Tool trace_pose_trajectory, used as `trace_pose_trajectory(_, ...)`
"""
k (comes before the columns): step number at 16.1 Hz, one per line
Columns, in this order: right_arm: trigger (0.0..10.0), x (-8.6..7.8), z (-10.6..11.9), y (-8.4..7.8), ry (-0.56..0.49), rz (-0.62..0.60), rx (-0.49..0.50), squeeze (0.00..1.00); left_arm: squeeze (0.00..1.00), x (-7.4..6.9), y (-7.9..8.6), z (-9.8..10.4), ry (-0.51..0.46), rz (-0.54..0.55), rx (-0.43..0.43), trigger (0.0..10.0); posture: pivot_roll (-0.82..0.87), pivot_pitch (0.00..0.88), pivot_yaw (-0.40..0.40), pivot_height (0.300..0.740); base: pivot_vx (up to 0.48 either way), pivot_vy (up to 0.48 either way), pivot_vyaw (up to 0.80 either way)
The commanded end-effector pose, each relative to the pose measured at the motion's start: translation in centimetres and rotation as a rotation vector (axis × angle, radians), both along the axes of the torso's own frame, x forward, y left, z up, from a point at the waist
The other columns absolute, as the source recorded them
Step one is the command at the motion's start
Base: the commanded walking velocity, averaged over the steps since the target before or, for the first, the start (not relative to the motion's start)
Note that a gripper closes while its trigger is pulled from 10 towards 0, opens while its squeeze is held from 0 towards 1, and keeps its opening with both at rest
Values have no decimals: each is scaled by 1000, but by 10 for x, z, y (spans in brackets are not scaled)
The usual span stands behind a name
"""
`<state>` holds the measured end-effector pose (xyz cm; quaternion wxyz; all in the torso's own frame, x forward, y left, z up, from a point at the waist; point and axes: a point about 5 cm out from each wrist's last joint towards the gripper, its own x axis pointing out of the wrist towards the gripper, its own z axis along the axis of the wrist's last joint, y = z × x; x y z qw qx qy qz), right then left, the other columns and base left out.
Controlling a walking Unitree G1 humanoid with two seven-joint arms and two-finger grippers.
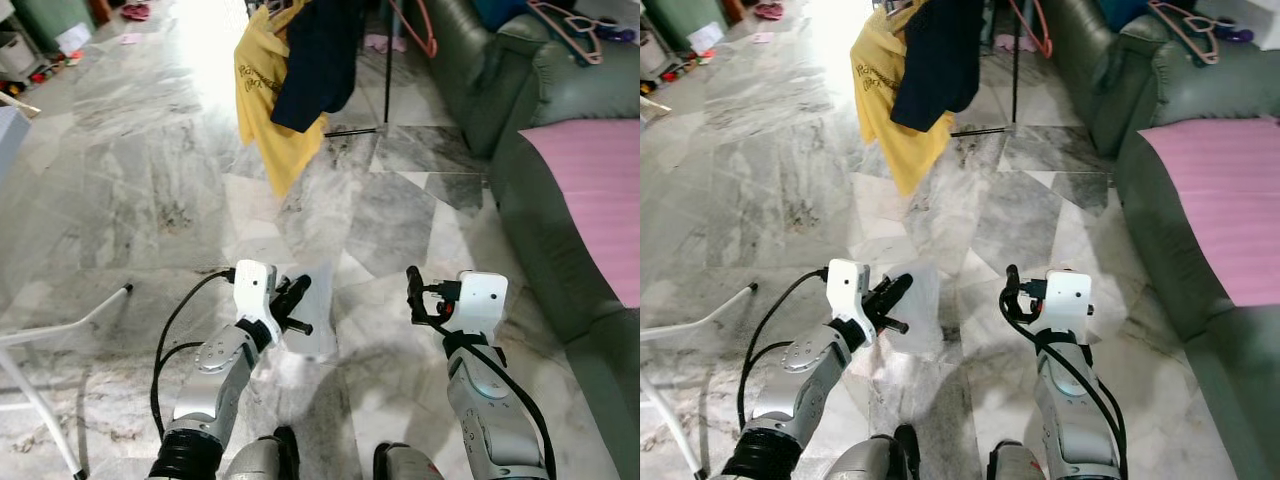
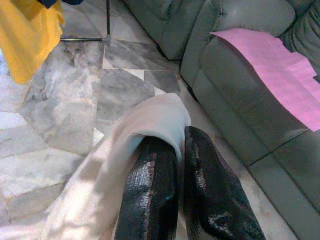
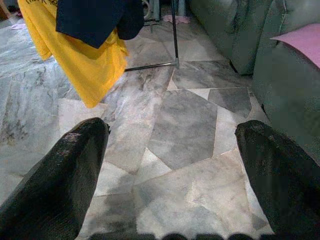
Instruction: Hang hanger
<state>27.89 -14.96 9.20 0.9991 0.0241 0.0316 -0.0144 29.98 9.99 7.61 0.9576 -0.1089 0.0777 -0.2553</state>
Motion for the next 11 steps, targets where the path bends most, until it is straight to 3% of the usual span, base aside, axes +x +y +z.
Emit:
trace_pose_trajectory(1,10000,-1,-2,2,7,7,-7,0,0,1,1,1,-13,7,6,10000,-134,217,48,740,0,0,0)
trace_pose_trajectory(4,10000,-1,-2,1,5,14,-30,0,0,1,-1,4,-26,5,-12,10000,-135,220,45,740,0,0,0)
trace_pose_trajectory(7,10000,-3,-4,-7,20,37,-123,0,0,21,-8,31,-98,38,-50,10000,-131,238,49,740,0,0,0)
trace_pose_trajectory(11,10000,-7,-13,-22,87,87,-153,0,0,48,-14,67,-193,96,-44,10000,-132,265,80,740,0,0,0)
